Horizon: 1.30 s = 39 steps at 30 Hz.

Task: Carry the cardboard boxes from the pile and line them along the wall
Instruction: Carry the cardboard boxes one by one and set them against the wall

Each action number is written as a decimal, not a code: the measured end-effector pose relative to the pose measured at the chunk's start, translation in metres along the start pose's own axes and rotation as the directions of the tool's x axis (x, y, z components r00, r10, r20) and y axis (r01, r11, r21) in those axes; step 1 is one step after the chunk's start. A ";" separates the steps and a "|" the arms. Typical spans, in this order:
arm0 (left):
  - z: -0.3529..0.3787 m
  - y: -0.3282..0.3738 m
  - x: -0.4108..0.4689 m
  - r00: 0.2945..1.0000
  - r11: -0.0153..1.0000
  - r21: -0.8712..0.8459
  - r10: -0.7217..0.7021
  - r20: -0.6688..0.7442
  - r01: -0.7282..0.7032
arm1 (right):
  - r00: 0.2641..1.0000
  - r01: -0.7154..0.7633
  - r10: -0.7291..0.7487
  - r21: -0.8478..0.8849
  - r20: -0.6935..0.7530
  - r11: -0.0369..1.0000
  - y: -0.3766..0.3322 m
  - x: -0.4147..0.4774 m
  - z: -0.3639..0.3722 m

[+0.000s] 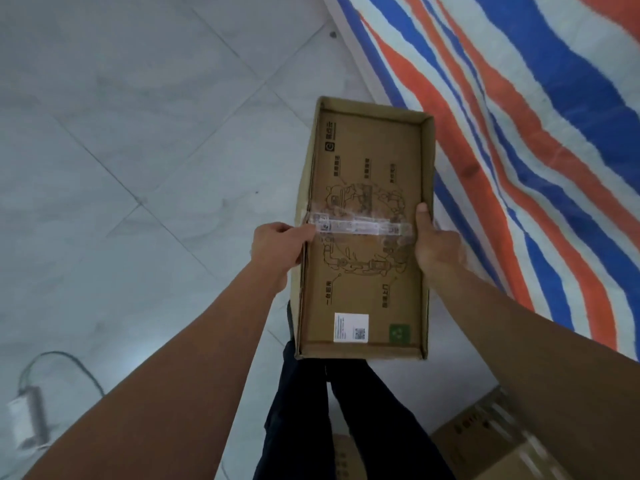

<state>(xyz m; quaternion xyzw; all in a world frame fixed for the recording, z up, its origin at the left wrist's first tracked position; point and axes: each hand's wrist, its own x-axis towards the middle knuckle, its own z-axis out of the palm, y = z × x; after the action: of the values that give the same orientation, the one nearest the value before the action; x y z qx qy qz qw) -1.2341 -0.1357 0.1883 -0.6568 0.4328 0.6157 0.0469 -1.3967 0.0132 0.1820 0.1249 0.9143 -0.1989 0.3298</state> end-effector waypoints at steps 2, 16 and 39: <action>-0.023 -0.001 -0.021 1.000 0.998 -0.053 -0.024 -0.020 0.023 | 0.997 0.065 -0.062 -0.061 0.049 0.996 -0.008 -0.028 -0.008; -0.257 0.068 -0.150 0.994 0.896 -0.444 -0.059 -0.091 0.013 | 0.813 0.580 -0.534 -0.398 0.232 0.711 -0.173 -0.244 -0.005; -0.841 0.211 -0.140 0.927 0.785 -0.555 0.062 -0.370 -0.274 | 0.446 0.893 -0.752 -0.196 0.486 0.404 -0.593 -0.661 0.315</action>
<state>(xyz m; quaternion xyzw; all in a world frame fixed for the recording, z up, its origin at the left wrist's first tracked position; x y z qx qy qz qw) -0.7017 -0.6953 0.6060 -0.6901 0.2755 0.6022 -0.2919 -0.9391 -0.7191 0.5585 -0.4590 0.8039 -0.1494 0.3475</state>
